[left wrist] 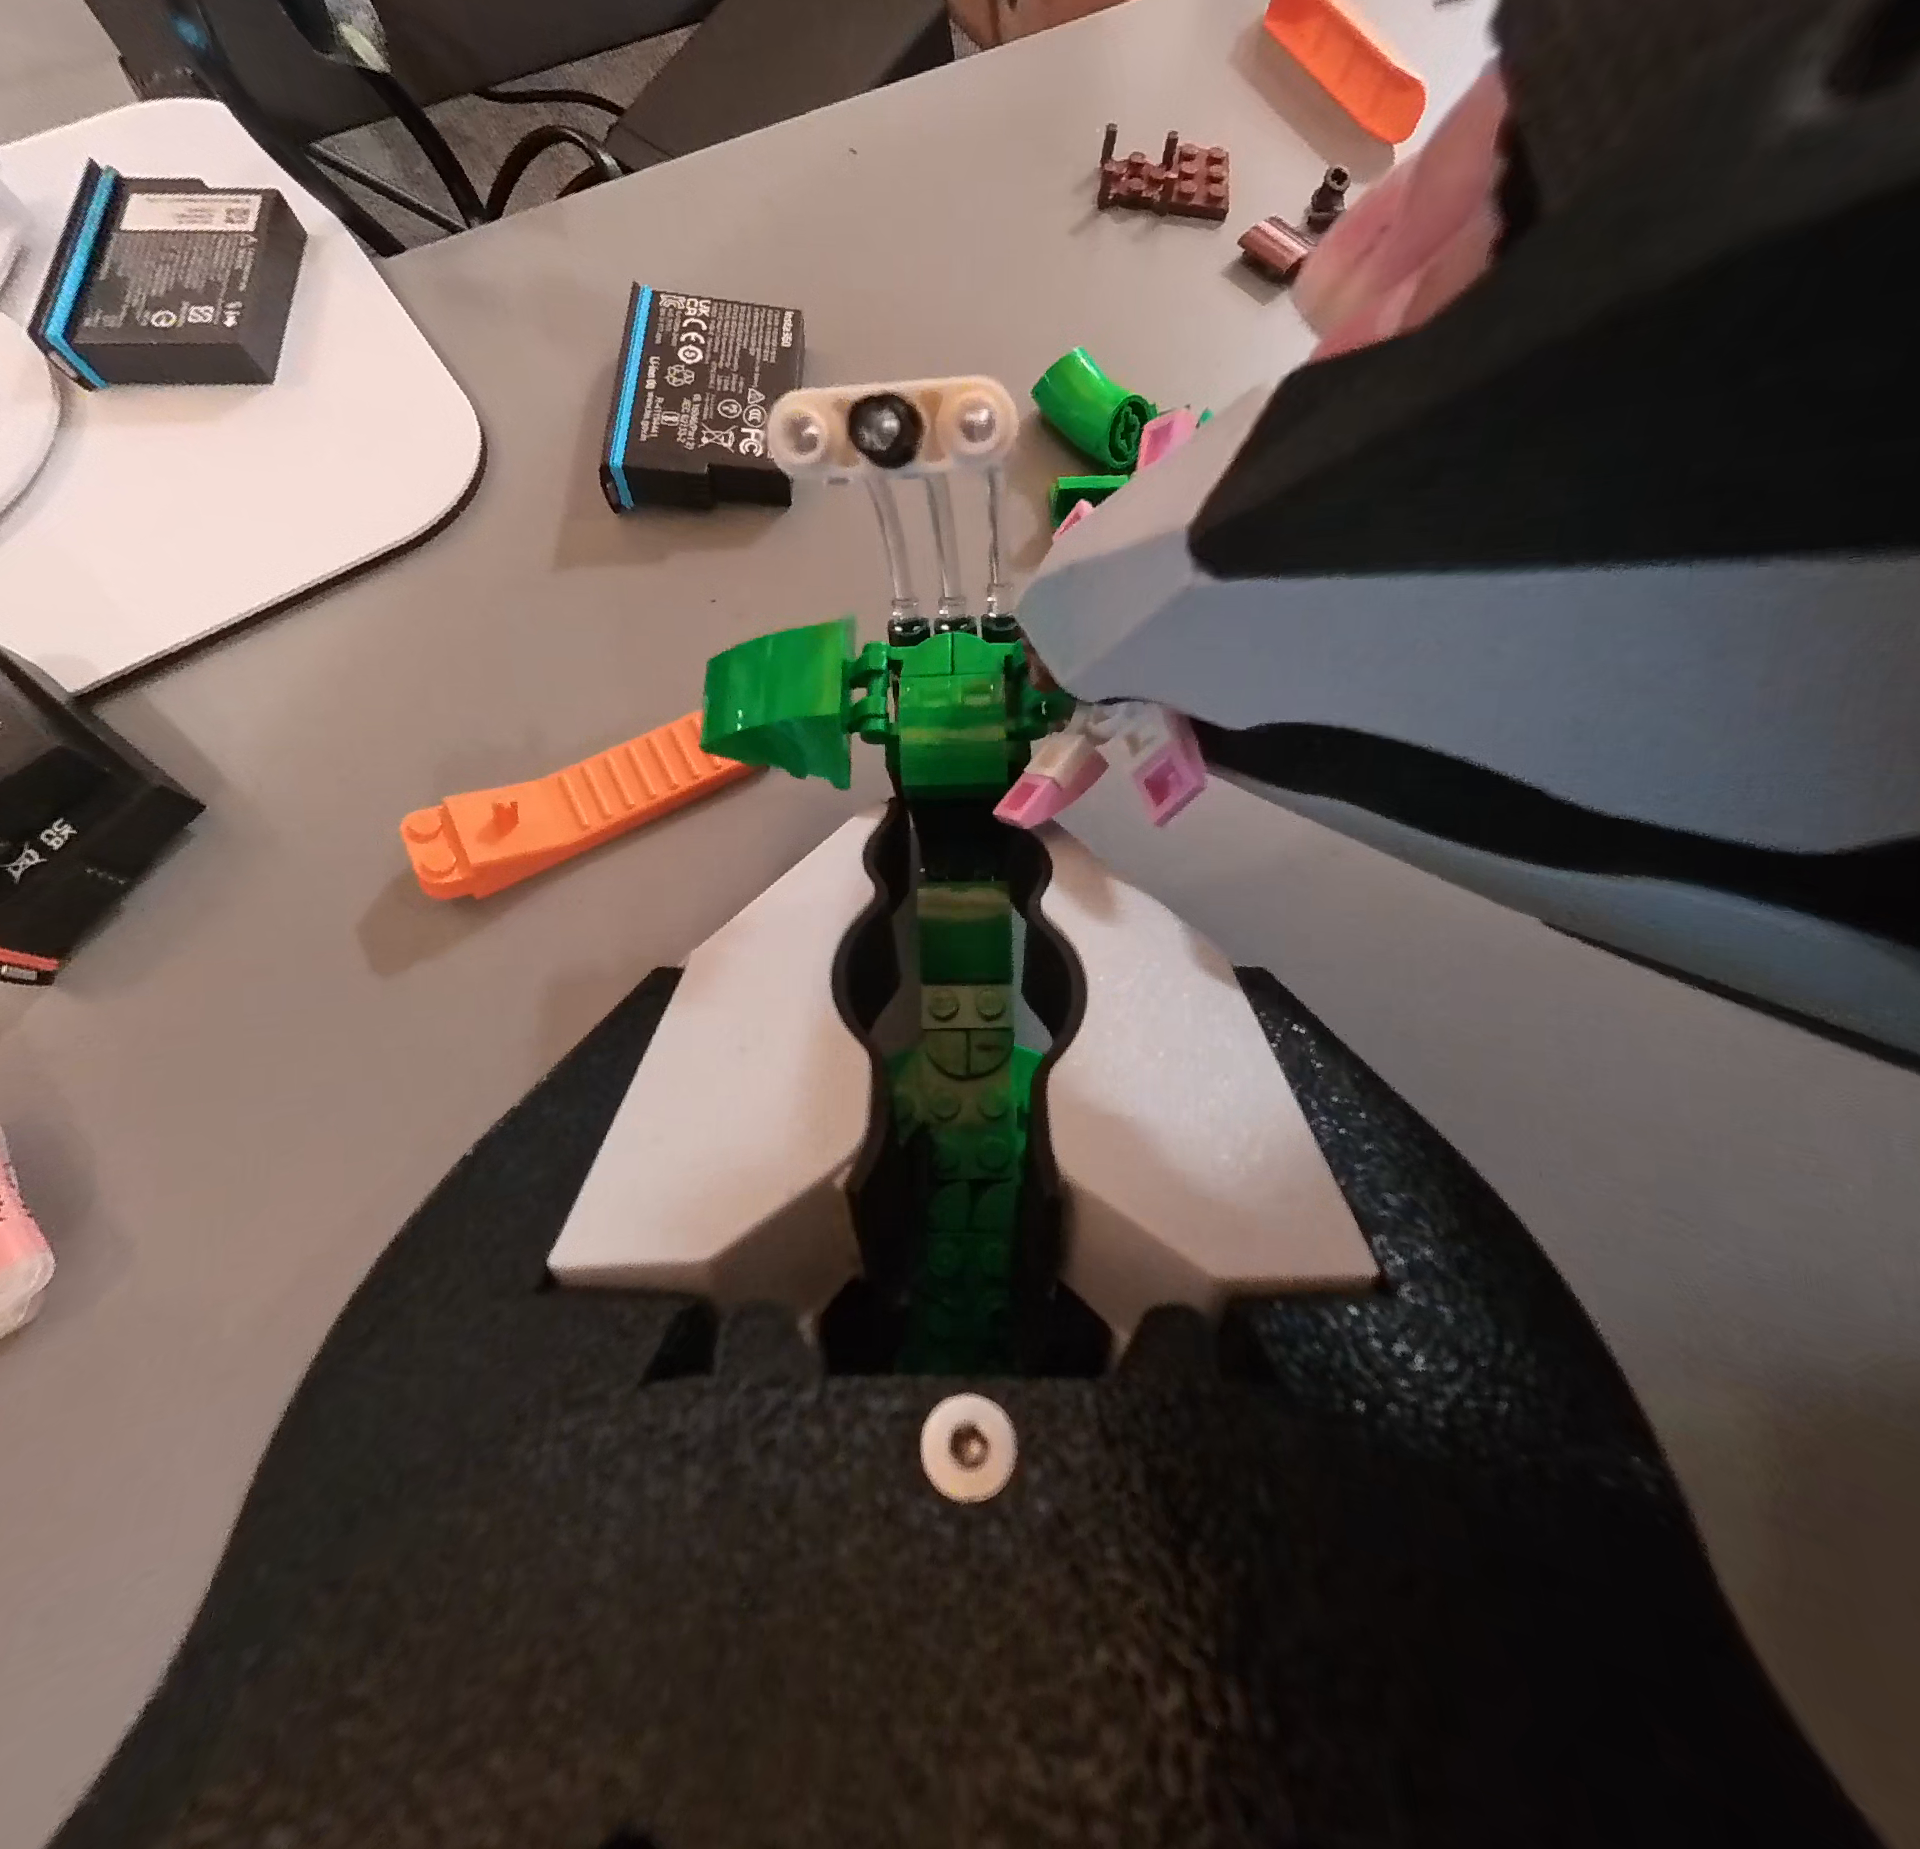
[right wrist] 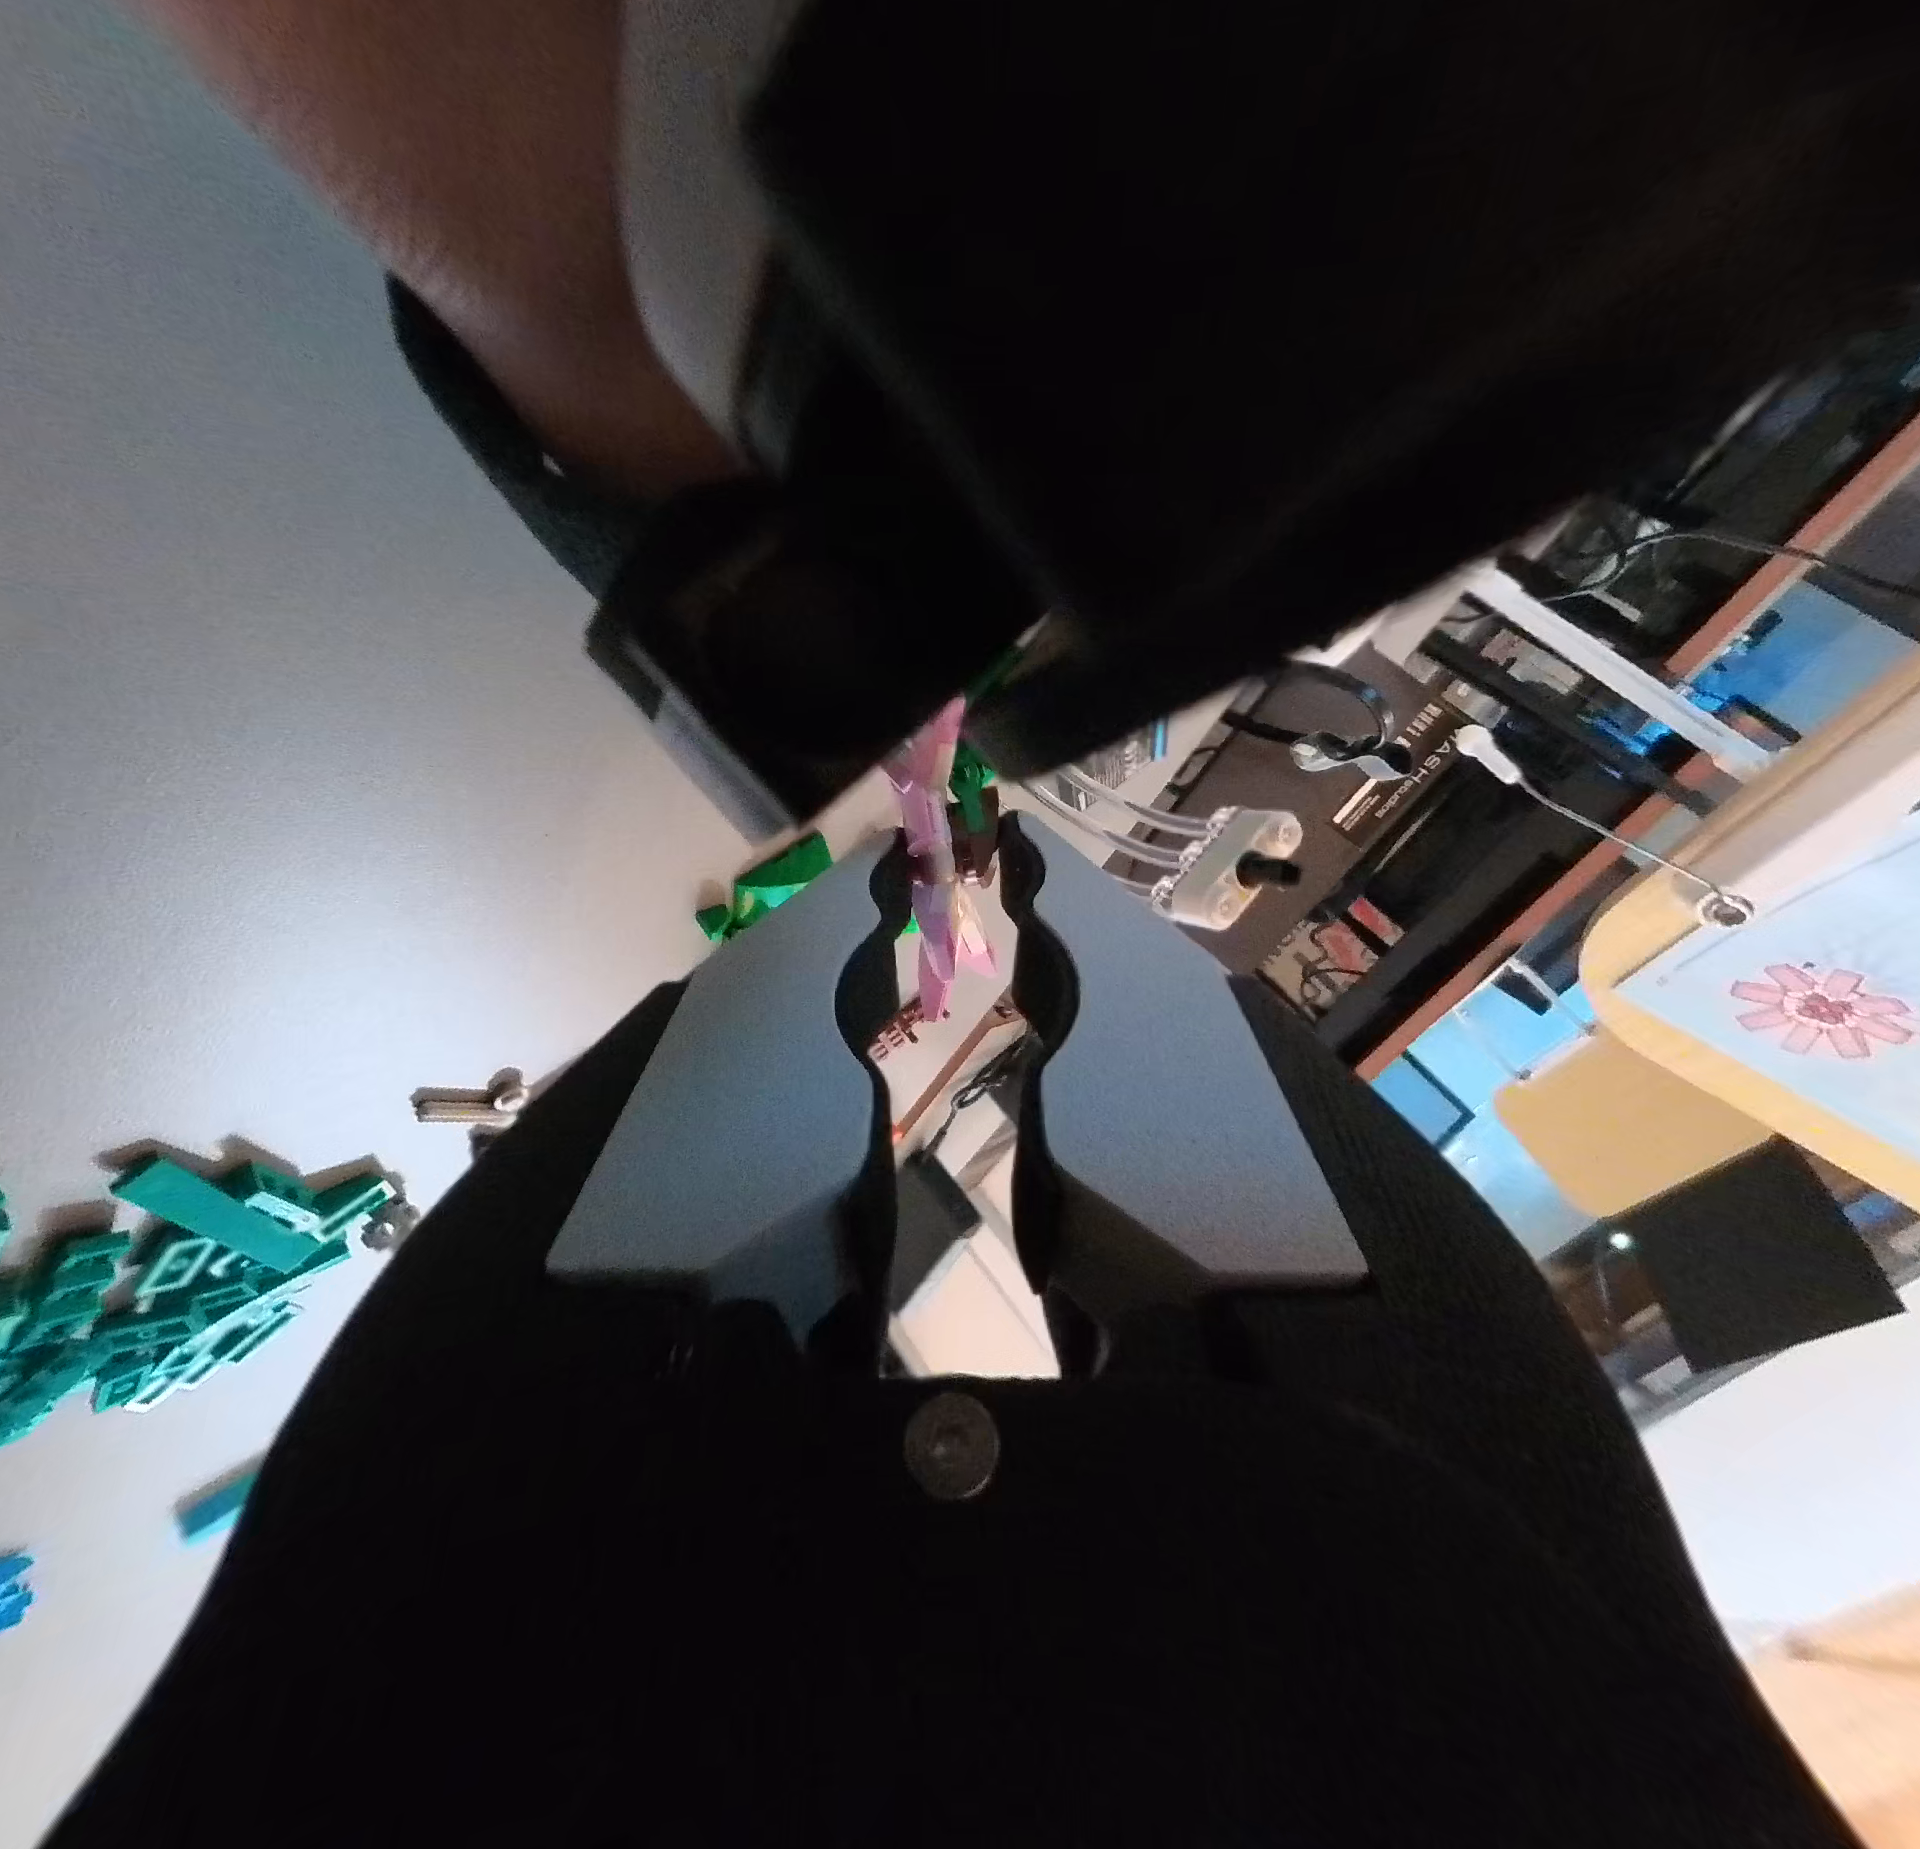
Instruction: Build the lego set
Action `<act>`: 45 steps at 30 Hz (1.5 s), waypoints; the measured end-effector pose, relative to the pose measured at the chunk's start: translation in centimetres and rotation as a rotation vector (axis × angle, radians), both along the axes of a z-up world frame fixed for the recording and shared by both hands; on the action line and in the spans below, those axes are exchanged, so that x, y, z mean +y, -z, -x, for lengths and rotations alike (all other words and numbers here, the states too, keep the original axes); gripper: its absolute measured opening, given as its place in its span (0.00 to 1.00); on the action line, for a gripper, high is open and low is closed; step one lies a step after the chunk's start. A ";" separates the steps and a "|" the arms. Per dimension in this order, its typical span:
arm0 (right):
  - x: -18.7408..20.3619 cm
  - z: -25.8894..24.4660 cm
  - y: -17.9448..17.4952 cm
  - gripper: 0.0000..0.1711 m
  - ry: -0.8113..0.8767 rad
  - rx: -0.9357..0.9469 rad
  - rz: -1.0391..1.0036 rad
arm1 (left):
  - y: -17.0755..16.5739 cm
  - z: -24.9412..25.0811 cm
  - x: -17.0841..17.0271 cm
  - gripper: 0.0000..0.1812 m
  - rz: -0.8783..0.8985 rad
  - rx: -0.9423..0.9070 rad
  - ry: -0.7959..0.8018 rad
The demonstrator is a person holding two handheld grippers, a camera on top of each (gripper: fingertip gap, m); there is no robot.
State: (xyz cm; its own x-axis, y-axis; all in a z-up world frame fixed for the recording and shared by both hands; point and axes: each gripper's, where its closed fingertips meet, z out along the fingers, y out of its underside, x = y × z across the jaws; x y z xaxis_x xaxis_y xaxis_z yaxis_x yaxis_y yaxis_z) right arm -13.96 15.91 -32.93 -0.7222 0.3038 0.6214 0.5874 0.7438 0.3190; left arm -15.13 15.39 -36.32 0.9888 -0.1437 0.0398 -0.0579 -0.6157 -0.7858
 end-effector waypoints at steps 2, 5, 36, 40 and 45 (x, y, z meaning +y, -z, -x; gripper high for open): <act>0.0 -0.1 0.1 0.08 -0.032 -0.031 -0.039 | 0.0 0.0 0.0 0.08 -0.001 0.018 -0.001; 0.0 -0.1 0.2 0.08 -0.103 -0.069 -0.082 | 0.0 0.0 0.0 0.08 -0.001 0.017 -0.002; -4.0 -3.8 -1.5 0.09 -0.212 0.518 -0.162 | -1.4 -3.6 -3.6 0.08 -0.071 0.002 0.104; -5.3 -5.6 -1.0 0.09 -0.206 0.579 -0.116 | -0.8 -5.3 -4.8 0.09 -0.045 0.011 0.145; -5.6 -6.4 -0.2 0.09 -0.182 0.586 -0.120 | -0.1 -5.9 -4.9 0.09 -0.013 0.017 0.150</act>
